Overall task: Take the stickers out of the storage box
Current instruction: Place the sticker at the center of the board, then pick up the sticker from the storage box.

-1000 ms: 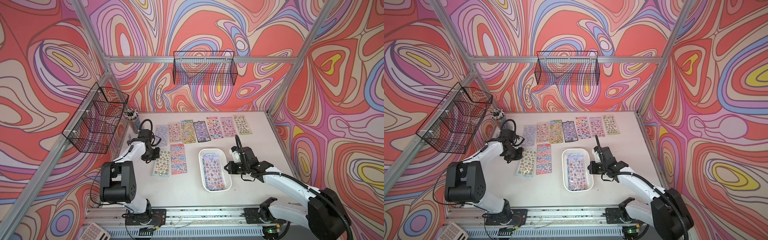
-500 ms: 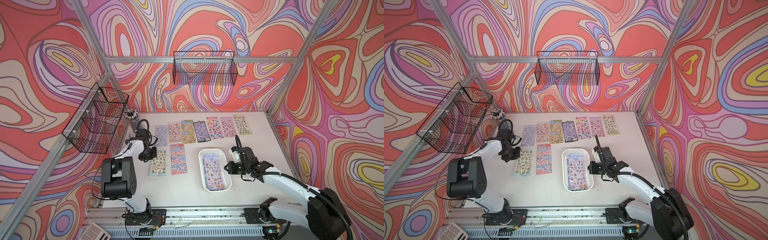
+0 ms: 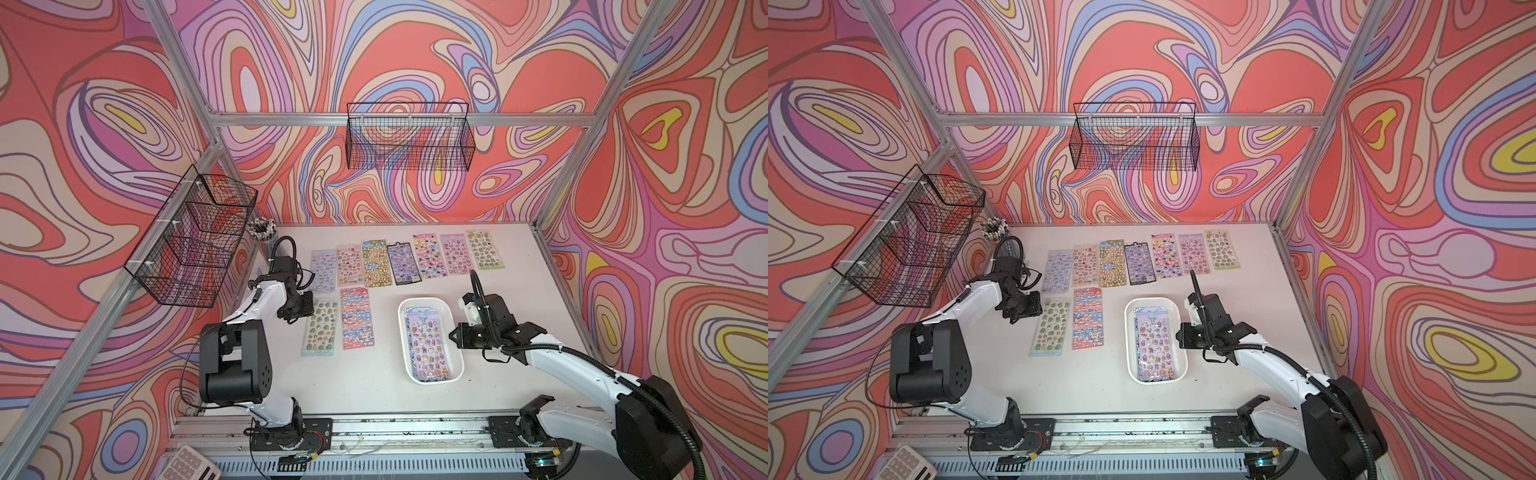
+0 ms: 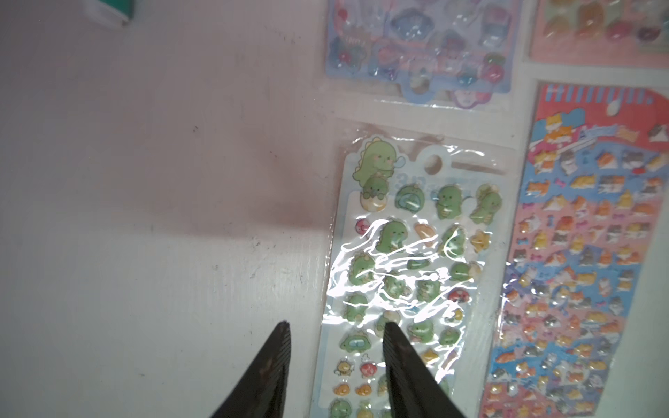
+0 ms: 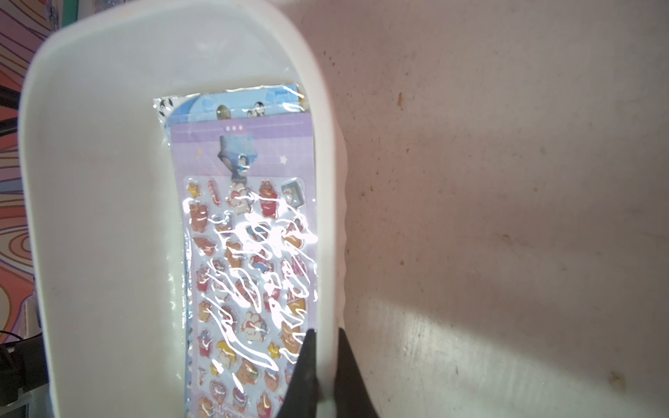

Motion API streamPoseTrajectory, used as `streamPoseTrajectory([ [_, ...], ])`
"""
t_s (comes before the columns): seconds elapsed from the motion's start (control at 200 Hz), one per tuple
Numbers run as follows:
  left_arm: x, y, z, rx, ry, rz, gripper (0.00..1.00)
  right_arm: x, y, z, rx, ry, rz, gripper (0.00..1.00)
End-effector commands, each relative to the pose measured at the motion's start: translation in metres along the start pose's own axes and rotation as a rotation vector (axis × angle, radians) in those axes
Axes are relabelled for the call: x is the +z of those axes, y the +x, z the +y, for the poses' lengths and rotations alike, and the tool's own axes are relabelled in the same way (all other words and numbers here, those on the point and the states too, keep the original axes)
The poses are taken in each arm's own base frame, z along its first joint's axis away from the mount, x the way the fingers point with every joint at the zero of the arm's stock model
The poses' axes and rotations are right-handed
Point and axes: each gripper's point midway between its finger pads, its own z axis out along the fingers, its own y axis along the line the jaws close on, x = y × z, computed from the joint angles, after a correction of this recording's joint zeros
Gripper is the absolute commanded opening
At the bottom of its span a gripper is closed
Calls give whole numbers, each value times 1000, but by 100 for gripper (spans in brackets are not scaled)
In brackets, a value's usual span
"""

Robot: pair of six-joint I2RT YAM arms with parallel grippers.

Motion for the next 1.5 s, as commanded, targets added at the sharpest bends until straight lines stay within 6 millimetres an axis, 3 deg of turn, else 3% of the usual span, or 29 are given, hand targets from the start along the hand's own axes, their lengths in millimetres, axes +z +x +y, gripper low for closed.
streamPoseTrajectory([
  [0.0, -47, -28, -13, -53, 69, -144, 51, -2, -10, 0, -10, 21, -24, 0],
  [0.185, -109, -44, -66, -108, 331, -244, 52, -2, -12, -8, 2, 74, -23, 0],
  [0.305, -146, -36, -119, 46, 355, -324, 52, -3, -16, -14, 8, 121, -19, 0],
  [0.451, -173, -17, -183, 182, 384, -360, 52, -7, -22, -21, 14, 183, -27, 0],
  [0.551, -180, -4, -223, 254, 408, -380, 50, -5, -27, -28, 24, 229, -30, 0],
  [0.696, -168, 23, -278, 371, 425, -337, 49, -2, -28, -28, 39, 236, -12, 0],
  [0.821, -151, 45, -310, 433, 432, -284, 49, -7, -25, -36, 43, 279, -8, 0],
  [1.006, -120, 63, -328, 478, 419, -211, 48, -8, -13, -48, 69, 316, 2, 0],
  [1.177, -96, 88, -353, 522, 404, -157, 47, -12, -14, -64, 124, 355, -23, 0],
  [1.497, -59, 117, -388, 610, 296, -103, 44, -13, -14, -71, 151, 347, -50, 0],
])
